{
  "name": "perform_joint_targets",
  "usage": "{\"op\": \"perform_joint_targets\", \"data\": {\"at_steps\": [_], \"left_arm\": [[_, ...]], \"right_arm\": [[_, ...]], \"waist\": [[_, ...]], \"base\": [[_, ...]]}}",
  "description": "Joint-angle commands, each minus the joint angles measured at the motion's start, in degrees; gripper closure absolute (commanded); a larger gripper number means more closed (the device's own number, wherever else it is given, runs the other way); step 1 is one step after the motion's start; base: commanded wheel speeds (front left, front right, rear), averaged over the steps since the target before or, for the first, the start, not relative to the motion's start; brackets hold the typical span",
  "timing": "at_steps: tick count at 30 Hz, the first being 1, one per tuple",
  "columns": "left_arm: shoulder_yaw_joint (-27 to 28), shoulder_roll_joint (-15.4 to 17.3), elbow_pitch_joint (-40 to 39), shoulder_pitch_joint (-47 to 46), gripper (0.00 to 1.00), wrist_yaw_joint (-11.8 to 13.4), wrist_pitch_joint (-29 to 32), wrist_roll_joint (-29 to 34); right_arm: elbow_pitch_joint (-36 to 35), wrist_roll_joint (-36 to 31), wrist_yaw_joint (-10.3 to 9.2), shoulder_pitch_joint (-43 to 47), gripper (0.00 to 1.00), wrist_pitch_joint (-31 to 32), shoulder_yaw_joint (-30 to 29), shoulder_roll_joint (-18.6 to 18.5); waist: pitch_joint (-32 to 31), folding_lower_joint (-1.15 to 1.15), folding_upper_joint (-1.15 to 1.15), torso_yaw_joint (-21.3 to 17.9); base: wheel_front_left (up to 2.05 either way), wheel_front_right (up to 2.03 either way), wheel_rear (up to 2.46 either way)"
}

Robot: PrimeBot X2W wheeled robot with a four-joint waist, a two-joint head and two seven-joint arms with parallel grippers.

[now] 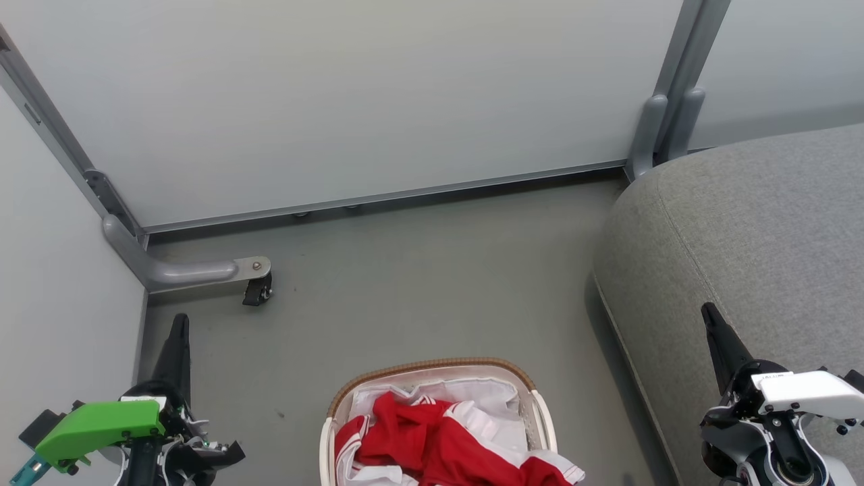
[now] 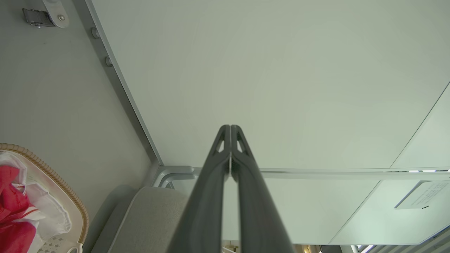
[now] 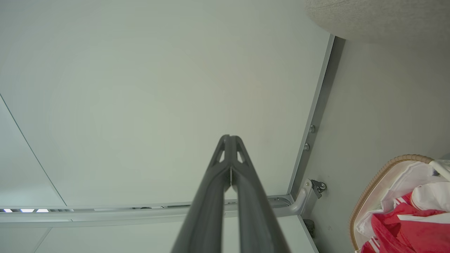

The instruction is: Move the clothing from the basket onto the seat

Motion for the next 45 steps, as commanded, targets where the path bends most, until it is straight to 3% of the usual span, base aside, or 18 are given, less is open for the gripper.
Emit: {"op": "perform_joint_targets", "data": {"at_steps": [1, 45], "left_arm": [[0.0, 0.1, 0.0, -0.6, 1.0, -0.3, 0.1, 0.3], [0.0, 0.1, 0.0, -0.6, 1.0, -0.3, 0.1, 0.3]], "right_arm": [[-0.2, 0.2, 0.0, -0.4, 1.0, 0.2, -0.1, -0.3], [-0.2, 0.2, 0.0, -0.4, 1.0, 0.2, -0.1, -0.3]], "waist": [[0.0, 0.0, 0.0, 0.0], [0.0, 0.0, 0.0, 0.0]], "base": [[0.0, 0.0, 0.0], [0.0, 0.0, 0.0]]}}
